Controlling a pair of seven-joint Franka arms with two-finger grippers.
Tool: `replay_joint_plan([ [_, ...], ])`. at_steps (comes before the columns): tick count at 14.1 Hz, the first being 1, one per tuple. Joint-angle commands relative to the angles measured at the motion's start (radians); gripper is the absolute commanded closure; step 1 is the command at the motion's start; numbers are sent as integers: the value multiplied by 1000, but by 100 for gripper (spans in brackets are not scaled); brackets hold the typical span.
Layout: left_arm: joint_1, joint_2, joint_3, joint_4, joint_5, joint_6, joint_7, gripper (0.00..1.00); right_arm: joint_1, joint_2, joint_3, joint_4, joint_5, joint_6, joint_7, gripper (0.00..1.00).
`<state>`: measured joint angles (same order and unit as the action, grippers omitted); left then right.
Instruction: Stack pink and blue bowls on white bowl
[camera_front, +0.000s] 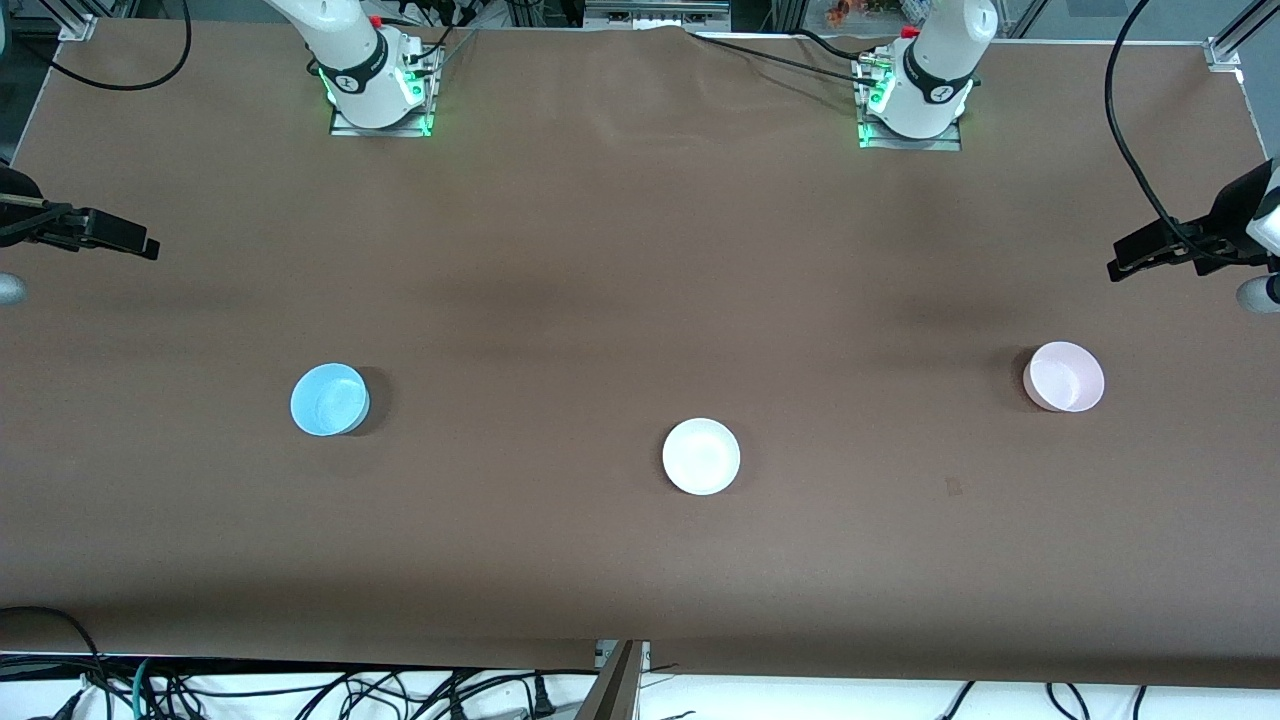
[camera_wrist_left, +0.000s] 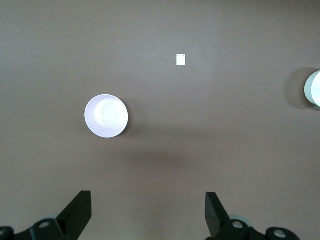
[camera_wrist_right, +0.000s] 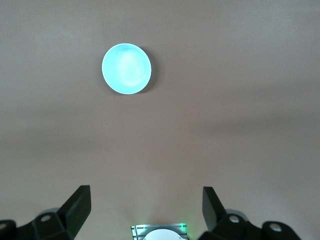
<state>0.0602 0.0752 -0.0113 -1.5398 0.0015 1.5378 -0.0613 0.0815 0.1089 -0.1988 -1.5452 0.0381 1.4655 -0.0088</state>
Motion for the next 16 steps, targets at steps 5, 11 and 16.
replay_joint_plan([
  [5,9,8,33,-8,-9,4,23,0,4,-26,1,-23,-14,-5,13,1],
  [11,13,44,135,-20,-31,1,107,0,4,-26,1,-23,-12,-5,13,1],
  [16,47,135,258,-26,-92,44,342,0,4,-26,1,-23,-14,-5,13,1],
])
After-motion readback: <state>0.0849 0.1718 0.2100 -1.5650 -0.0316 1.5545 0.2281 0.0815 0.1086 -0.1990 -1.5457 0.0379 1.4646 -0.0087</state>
